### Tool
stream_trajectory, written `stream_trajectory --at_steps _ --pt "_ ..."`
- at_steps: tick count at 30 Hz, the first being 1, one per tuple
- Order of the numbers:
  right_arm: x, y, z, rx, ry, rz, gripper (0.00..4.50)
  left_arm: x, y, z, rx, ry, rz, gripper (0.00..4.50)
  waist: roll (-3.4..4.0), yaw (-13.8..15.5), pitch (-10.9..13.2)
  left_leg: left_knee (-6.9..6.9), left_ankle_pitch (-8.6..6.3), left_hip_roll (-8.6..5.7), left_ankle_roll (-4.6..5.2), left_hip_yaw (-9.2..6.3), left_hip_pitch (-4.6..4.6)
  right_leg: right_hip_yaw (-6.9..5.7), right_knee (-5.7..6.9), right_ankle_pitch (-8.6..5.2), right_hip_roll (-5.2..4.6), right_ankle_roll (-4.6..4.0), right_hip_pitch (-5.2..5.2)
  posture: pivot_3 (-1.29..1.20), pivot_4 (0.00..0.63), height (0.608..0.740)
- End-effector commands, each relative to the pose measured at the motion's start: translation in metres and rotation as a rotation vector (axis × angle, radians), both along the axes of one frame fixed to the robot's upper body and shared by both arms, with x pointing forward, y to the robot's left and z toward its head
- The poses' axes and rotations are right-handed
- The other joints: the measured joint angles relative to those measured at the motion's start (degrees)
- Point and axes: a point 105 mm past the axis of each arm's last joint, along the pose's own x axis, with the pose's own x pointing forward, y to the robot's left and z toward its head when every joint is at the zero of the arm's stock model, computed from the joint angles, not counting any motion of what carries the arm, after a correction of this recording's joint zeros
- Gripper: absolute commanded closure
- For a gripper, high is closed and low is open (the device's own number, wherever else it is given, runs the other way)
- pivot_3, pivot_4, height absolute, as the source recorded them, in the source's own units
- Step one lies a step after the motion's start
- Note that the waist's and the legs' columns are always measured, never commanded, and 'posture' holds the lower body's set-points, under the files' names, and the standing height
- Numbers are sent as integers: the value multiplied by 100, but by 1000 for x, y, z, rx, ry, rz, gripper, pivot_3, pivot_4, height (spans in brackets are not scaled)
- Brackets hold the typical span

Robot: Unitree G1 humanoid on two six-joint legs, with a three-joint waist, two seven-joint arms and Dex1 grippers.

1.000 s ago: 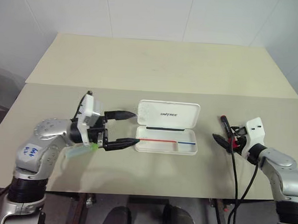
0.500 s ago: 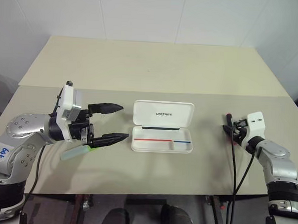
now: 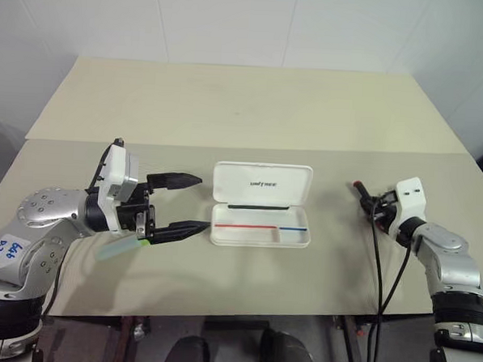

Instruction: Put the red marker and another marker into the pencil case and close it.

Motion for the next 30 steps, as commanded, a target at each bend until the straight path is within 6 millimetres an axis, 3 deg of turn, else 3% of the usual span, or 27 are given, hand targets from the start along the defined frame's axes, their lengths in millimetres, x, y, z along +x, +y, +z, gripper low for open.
stream_trajectory --at_steps 1,4,6,10,13,17,25,30 --pt "-4 9 54 -19 -177 139 3905 3 6 -4 0 -25 23 0 16 5 7 -13 0 0 0 10 3 1 -2 0 1 0 -4 0 150 740" --pt "-16 18 73 -9 -221 253 3905 4 10 -10 9 -28 39 0 16 25 8 -39 1 3 -1 54 1 -5 -9 -2 7 -3 -16 0 150 740" --pt "-37 34 79 -15 -209 437 3905 5 15 -14 14 -30 58 0 16 53 8 -48 1 2 -1 56 0 -7 -11 -2 7 -3 -21 0 150 740" --pt "-82 60 65 -37 -69 757 3905 5 21 -22 34 -36 82 0 15 157 7 -57 -10 2 -6 56 -6 -12 -14 -2 8 -2 -29 0 150 740" --pt "-95 68 58 -74 -13 861 3905 3 23 -25 41 -39 87 0 11 164 10 -49 -24 1 6 69 -10 -12 -24 -2 9 -2 -29 0 150 740" --pt "-94 87 55 -109 -28 968 3905 1 24 -26 44 -43 97 0 10 154 11 -42 -26 3 8 80 -5 -11 -44 -1 9 0 -20 0 150 740" --pt "-70 150 36 -206 -90 1163 3905 0 21 -31 63 -46 96 0 9 68 10 -37 -16 20 -10 78 1 -7 -23 1 27 -13 -28 0 150 740" --pt "-57 172 28 -257 -105 1216 3905 0 18 -30 63 -51 96 0 9 98 10 -30 -16 19 -11 75 -6 -7 -11 1 26 -13 -35 0 150 740"
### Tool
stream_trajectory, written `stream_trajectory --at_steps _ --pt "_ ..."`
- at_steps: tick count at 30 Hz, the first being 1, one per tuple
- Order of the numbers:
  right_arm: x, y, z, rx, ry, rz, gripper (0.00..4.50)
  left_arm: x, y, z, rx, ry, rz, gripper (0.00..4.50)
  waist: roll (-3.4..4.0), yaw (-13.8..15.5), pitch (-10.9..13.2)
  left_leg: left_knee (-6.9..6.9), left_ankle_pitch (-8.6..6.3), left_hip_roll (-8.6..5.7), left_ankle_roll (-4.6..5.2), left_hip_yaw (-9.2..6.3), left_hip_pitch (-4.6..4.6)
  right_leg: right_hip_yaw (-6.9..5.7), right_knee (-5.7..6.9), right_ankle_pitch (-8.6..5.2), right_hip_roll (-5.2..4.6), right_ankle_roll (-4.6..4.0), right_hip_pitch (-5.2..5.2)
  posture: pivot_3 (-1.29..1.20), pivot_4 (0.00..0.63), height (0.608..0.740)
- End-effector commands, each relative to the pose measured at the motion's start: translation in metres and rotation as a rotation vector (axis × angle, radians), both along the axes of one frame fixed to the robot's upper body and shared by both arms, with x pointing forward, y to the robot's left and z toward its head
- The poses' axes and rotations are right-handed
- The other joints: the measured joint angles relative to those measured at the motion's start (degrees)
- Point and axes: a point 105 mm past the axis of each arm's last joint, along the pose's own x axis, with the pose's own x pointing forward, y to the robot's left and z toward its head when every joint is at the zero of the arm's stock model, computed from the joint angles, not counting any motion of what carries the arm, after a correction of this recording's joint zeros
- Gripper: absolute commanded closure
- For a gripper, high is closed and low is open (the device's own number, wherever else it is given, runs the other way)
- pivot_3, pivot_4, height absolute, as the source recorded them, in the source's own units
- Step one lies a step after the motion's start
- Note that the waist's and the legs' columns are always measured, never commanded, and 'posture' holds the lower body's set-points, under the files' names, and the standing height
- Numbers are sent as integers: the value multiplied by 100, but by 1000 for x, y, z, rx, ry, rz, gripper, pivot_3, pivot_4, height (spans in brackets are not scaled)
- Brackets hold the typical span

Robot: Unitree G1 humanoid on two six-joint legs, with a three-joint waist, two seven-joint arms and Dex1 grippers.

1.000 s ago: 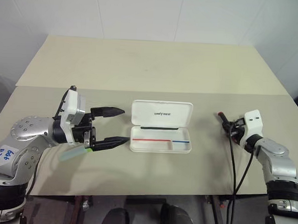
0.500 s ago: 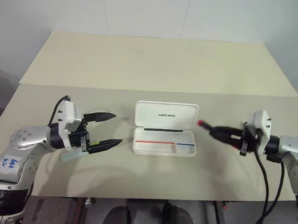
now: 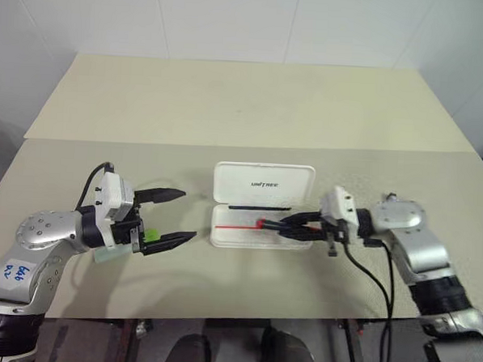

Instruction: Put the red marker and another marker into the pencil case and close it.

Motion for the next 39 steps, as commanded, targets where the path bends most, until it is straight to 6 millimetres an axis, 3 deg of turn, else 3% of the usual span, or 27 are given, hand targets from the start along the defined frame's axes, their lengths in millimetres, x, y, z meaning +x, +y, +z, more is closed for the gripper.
stream_trajectory --at_steps 1,11,12,18,21,25,30,33,36,39 --pt "8 11 1 -17 -52 30 3905 -5 -7 8 10 -50 -18 0 0 -3 0 0 -2 0 -2 0 -1 0 0 0 0 0 0 0 150 740" --pt "25 32 1 -4 -91 12 3905 -7 -10 7 -3 -46 -5 0 0 -74 0 -6 -3 0 -4 1 -2 1 0 0 2 0 -5 0 150 740" --pt "24 33 1 1 -83 17 3176 -7 -10 7 -5 -45 -4 0 0 -82 0 -5 -3 0 -4 1 -2 2 0 0 2 0 -5 0 150 740" --pt "21 38 10 48 -91 23 1022 -7 -11 6 -10 -43 -2 0 0 -90 0 -3 -3 3 -4 1 1 4 4 -1 5 -2 -6 0 150 740" --pt "4 40 24 125 -18 78 11 -8 -11 5 -12 -39 -3 0 0 -82 0 2 -3 3 -5 1 0 6 6 -1 4 -2 -6 0 150 740" --pt "-22 38 42 228 96 139 11 -9 -11 4 -14 -36 0 0 0 -61 0 -1 -5 3 -7 -12 -3 2 10 -1 4 -2 -6 0 150 740" --pt "-38 14 61 300 168 71 11 -10 -4 1 -24 -31 58 0 0 -55 0 1 -15 1 -5 -11 -4 3 8 -1 2 -2 -6 0 150 740" --pt "-36 -5 72 345 160 -28 11 -14 9 -2 -25 -41 141 0 -1 -61 0 -1 -17 2 -5 -10 -2 3 7 -1 3 -2 -7 0 150 740" --pt "-22 -40 84 355 86 -187 11 -22 37 -11 -11 -41 274 0 -2 -75 -1 -6 -18 3 -4 -6 0 8 6 -2 2 -4 -13 0 150 740" --pt "-11 -62 88 338 25 -278 11 -31 54 -16 12 -42 350 0 -8 -73 -4 -10 -19 3 -2 3 -2 12 6 -4 3 -6 -24 0 150 740"
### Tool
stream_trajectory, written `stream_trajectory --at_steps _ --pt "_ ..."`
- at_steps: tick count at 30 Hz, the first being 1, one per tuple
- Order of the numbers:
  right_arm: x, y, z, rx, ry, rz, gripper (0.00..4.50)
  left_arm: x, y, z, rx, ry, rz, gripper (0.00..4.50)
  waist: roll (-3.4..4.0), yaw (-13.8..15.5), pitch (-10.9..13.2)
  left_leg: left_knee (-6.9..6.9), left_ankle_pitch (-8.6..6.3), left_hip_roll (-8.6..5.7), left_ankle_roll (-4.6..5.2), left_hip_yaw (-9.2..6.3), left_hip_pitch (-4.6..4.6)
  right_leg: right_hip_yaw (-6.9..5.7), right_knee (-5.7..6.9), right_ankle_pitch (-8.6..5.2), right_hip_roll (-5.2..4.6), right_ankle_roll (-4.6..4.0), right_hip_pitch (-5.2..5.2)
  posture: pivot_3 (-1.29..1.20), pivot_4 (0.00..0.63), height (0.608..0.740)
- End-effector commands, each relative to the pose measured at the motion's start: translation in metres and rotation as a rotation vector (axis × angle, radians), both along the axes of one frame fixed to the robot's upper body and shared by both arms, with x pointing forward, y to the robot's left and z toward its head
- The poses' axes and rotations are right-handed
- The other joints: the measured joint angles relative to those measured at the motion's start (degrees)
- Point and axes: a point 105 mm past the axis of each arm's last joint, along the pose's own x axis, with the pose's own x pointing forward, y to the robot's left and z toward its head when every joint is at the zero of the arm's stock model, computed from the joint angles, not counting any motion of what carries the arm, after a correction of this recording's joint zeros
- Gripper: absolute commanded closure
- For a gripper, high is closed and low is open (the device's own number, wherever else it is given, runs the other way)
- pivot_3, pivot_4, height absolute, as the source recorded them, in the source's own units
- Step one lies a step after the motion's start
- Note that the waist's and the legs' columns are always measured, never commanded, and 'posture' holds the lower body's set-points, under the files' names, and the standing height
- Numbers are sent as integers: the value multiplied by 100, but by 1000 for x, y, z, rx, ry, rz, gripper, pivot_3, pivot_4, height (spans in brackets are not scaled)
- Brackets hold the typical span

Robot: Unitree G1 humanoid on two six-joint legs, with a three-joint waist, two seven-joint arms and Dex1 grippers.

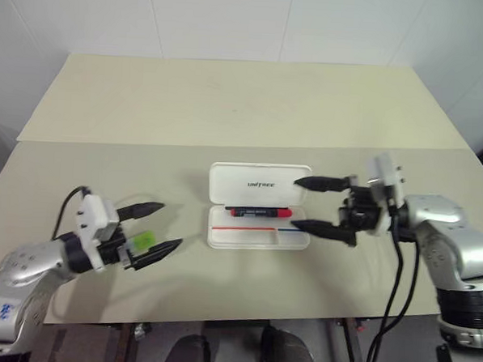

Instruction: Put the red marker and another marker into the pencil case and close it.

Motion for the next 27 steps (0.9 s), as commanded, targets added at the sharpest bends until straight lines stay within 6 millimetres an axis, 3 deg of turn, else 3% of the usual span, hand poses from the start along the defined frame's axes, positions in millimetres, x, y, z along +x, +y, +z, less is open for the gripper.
stream_trajectory --at_steps 1,4,10,13,20,27 --pt "10 -22 11 -5 -83 -98 11 -9 18 10 48 -73 72 0 -8 0 -5 0 0 0 0 8 1 -1 1 -2 1 -4 0 0 150 740" --pt "20 -31 13 -21 -122 -144 11 -22 41 -1 99 -36 129 0 -10 -2 -6 2 0 3 0 12 1 -1 3 -5 1 -8 -1 0 150 740" --pt "21 -23 10 -33 -134 -113 11 -40 62 -20 147 63 119 0 -11 8 -7 -1 0 5 1 32 -6 3 12 -5 -1 -9 -22 0 150 740" --pt "21 -17 10 -30 -138 -100 11 -43 81 -35 208 122 121 0 -17 -2 -11 -5 -1 7 1 32 -3 1 18 -8 1 -15 -25 0 150 740" --pt "18 -16 9 -51 -139 -82 11 -23 97 -43 241 133 115 0 -19 16 -12 -8 -5 6 7 35 -3 -3 35 -9 -5 -16 -32 0 150 740" --pt "8 -20 7 -81 -134 -38 11 -6 88 -55 223 152 71 0 -19 -10 -12 -9 -14 6 8 54 6 -8 46 -8 -8 -16 -37 0 150 740"
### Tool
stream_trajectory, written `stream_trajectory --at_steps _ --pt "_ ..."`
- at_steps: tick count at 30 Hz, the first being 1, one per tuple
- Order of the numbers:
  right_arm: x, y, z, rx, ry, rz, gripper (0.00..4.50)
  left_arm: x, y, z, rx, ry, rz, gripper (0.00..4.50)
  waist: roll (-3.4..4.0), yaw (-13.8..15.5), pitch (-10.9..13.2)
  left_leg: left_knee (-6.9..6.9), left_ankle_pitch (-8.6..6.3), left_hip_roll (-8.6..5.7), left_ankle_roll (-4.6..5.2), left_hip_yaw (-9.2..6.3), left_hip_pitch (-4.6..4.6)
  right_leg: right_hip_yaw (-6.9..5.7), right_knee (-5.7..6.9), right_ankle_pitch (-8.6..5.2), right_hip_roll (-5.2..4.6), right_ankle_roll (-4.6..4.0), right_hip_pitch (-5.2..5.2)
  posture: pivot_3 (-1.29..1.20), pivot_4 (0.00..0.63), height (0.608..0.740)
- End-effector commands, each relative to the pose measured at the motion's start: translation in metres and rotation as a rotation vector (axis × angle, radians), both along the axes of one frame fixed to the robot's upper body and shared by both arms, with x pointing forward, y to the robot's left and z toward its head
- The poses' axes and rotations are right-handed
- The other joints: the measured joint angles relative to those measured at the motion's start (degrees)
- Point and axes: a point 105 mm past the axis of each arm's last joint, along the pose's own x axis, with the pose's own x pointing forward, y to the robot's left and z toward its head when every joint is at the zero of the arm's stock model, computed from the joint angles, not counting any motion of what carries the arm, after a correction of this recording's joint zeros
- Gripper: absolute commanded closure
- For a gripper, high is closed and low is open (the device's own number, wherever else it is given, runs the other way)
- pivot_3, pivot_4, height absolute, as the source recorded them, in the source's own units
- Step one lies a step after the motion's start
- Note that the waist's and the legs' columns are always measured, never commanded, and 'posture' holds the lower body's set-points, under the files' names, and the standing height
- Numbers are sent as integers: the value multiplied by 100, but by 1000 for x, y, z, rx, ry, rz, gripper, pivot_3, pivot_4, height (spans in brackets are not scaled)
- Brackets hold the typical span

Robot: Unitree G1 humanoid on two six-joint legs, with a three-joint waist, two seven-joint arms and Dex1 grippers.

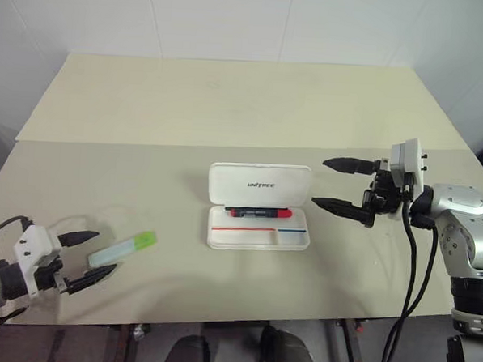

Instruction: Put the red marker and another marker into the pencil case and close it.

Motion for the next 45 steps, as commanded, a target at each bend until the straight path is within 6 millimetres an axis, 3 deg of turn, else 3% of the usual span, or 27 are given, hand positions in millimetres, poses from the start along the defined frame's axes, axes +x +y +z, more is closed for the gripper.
stream_trajectory --at_steps 1,9,19,20,25,29,34,40,45 --pt "-14 -3 7 -43 -39 61 11 2 -3 -5 -4 25 -31 0 0 0 0 0 0 0 0 0 0 -1 0 0 0 0 0 0 150 740" --pt "-23 -3 5 -76 -19 137 11 4 -7 -15 -23 84 -62 0 1 13 -1 6 -2 -1 1 7 4 0 1 0 -4 1 4 0 150 740" --pt "-25 -3 3 -96 -10 182 0 6 -20 -18 -40 64 -83 3290 3 9 -2 13 -3 -2 3 15 7 0 6 1 -11 1 4 0 150 740" --pt "-25 -3 2 -96 -10 182 0 7 -22 -16 -43 52 -87 3383 4 12 -3 12 -4 -4 4 15 7 -2 6 1 -13 2 4 0 150 740" --pt "-22 -2 -2 -97 -9 178 0 14 -39 7 -62 -33 -132 3382 2 28 -2 19 -7 -11 9 14 1 -6 7 2 -22 5 5 0 150 740" --pt "-20 -4 -7 -98 -6 164 0 20 -66 44 -85 -137 -210 3382 -2 21 -2 29 -7 -8 10 14 -1 -6 8 3 -21 5 5 0 150 740" --pt "-20 -7 -11 -91 -5 140 0 18 -96 70 -95 -151 -334 3382 -1 7 -2 42 -7 -5 9 15 1 -3 10 3 -20 5 11 0 150 740" --pt "-24 -13 -16 -84 -3 92 0 30 -139 85 -95 -156 -512 3382 -1 97 -1 60 -7 -7 9 12 -2 -3 19 3 -19 5 14 0 150 740" --pt "-29 -18 -19 -87 2 56 0 51 -171 76 -81 -130 -583 3382 1 151 -3 68 -7 -8 9 20 -3 0 17 3 -16 6 14 0 150 740"
